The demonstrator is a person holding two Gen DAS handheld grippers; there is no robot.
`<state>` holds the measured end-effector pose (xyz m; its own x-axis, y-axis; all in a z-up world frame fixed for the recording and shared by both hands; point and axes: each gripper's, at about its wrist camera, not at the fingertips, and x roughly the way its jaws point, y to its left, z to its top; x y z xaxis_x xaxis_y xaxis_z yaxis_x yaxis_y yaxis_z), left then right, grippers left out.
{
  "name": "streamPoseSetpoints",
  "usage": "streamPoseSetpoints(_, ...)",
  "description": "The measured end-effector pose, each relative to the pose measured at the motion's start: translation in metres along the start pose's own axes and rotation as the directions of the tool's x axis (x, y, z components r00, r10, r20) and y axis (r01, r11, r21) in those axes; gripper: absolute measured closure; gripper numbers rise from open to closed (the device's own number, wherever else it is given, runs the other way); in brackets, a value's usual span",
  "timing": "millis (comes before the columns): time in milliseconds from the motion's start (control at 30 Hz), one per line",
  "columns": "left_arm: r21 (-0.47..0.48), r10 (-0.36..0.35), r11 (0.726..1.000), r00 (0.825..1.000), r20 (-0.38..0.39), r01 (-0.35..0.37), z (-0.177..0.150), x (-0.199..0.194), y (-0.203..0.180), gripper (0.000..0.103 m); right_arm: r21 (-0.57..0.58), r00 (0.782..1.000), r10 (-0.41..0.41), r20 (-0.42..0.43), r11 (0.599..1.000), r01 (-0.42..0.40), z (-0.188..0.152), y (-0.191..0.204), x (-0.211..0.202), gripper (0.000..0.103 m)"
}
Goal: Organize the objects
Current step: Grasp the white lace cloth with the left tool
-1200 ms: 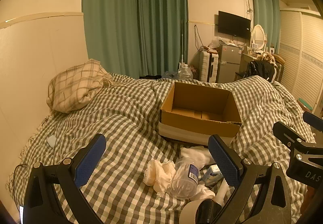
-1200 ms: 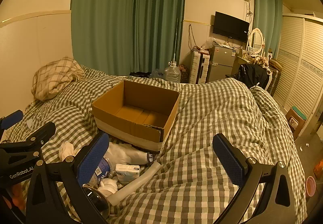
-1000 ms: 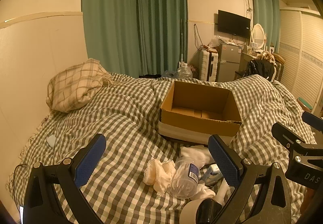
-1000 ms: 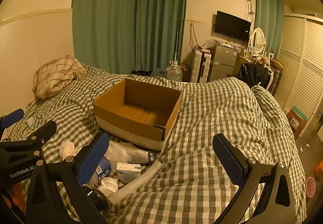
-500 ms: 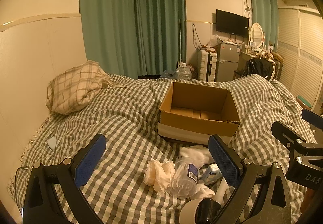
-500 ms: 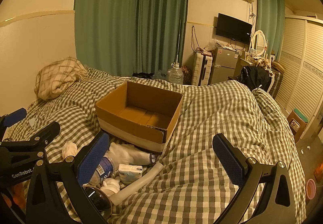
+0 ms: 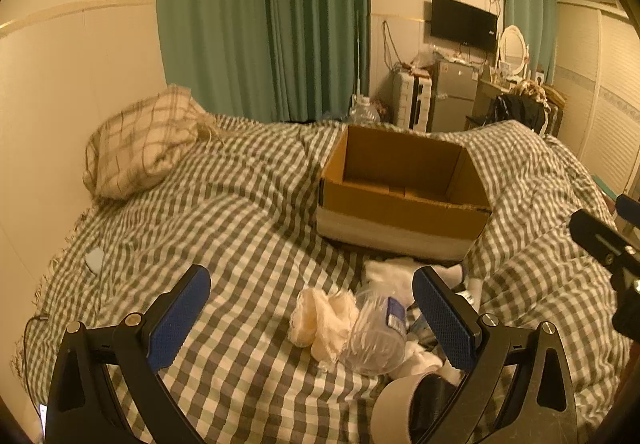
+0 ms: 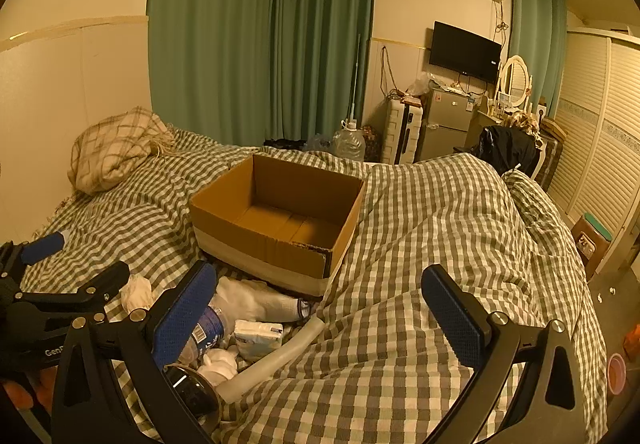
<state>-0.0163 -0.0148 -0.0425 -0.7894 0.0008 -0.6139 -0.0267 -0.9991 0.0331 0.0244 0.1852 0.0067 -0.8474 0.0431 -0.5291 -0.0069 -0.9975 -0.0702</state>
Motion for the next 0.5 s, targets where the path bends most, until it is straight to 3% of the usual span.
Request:
streamPoseSetpoints(333, -0.013, -0.005, 1.0, 0.99, -0.141, 0.003, -0.021, 0.048, 0.009, 0.001, -0.004, 0.997, 0.009, -0.075, 1.0, -0.009, -0.01, 0.001, 0.027, 0.0)
streamPoseSetpoints(433, -0.022, -0.021, 1.0, 0.979, -0.201, 0.017, -0.028, 0.068, 0.011, 0.015, -0.004, 0.994, 0.014, -0.105, 1.0, -0.014, -0.014, 0.002, 0.038, 0.0)
streamPoseSetpoints(500, -0.033, -0.052, 0.998, 0.969, -0.241, 0.046, -0.033, 0.08, 0.012, 0.04, -0.009, 0.993, 0.014, -0.121, 1.0, -0.015, -0.016, 0.003, 0.044, 0.0)
